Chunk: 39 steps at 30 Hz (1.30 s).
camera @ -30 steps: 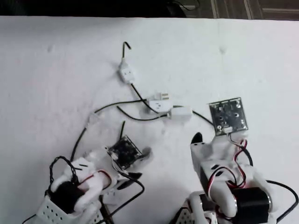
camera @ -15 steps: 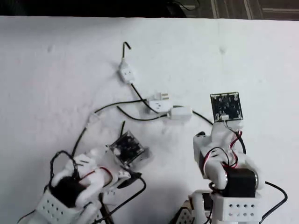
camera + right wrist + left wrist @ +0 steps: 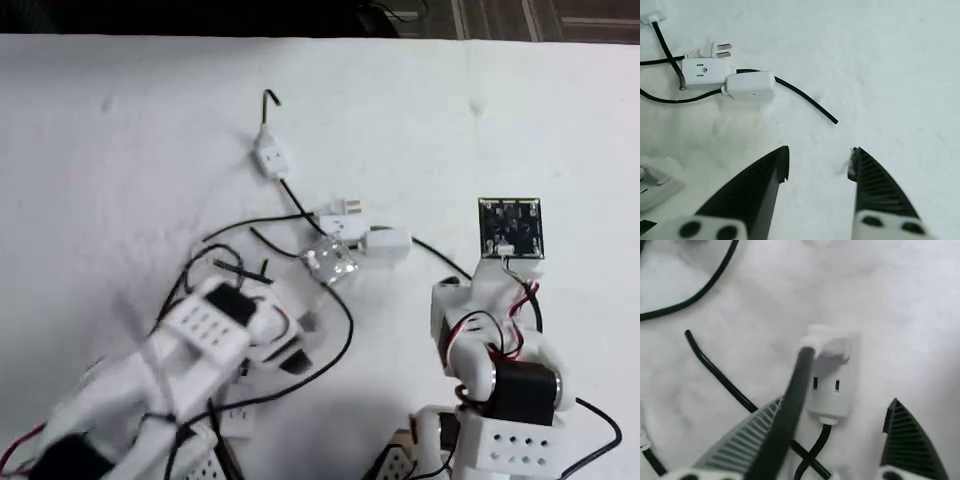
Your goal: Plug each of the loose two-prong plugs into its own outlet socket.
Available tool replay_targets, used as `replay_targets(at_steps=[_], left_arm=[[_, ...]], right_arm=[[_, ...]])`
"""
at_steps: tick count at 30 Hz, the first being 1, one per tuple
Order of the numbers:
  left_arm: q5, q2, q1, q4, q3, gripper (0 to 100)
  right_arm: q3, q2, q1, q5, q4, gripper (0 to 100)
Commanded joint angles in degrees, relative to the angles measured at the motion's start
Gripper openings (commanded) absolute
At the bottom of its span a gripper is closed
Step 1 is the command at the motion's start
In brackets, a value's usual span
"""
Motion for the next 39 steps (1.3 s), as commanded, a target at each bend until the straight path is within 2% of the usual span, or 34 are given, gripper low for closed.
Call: replay_targets(at_steps=[1, 4, 10, 14, 19, 22, 25, 32, 35, 39], left_arm=[[0.8, 8.7, 0.7, -1.3, -6.0, 31], [0.9, 14.0, 0.7, -0.2, -9.9, 25], [0.7, 19.0, 0.7, -0.3, -13.6, 2], [0.4, 17.0, 0.2, -0.4, -13.8, 2], [0.3, 7.8, -0.3, -0.4, -14.2, 2], [0.3, 3.0, -4.8, -0.1, -17.5, 2], [0.3, 2.4, -12.5, 0.6, -23.4, 2], [-7.1, 13.1, -27.6, 4.7, -41.6, 2], [-9.0, 21.5, -31.1, 4.5, -49.6, 2], [-10.5, 35.6, -32.3, 4.7, -63.8, 2]], right_arm=[[-0.4, -0.5, 0.4, -0.1, -0.9, 19.1], [-0.4, -0.5, 0.4, -0.1, -0.9, 19.1], [-0.4, -0.5, 0.4, -0.1, -0.8, 19.0], [-0.4, -0.5, 0.4, -0.1, -0.7, 19.0], [-0.3, -0.5, 0.4, -0.1, -0.7, 19.0], [0.4, -0.5, 0.2, -0.1, -0.9, 19.0], [1.5, -0.5, 0.0, -0.1, -1.2, 19.0], [1.6, -0.5, 0.0, -0.1, -1.8, 19.0], [1.6, -0.5, -0.9, -0.2, -1.8, 19.0], [2.7, -0.5, -3.4, -0.3, -1.8, 19.0]])
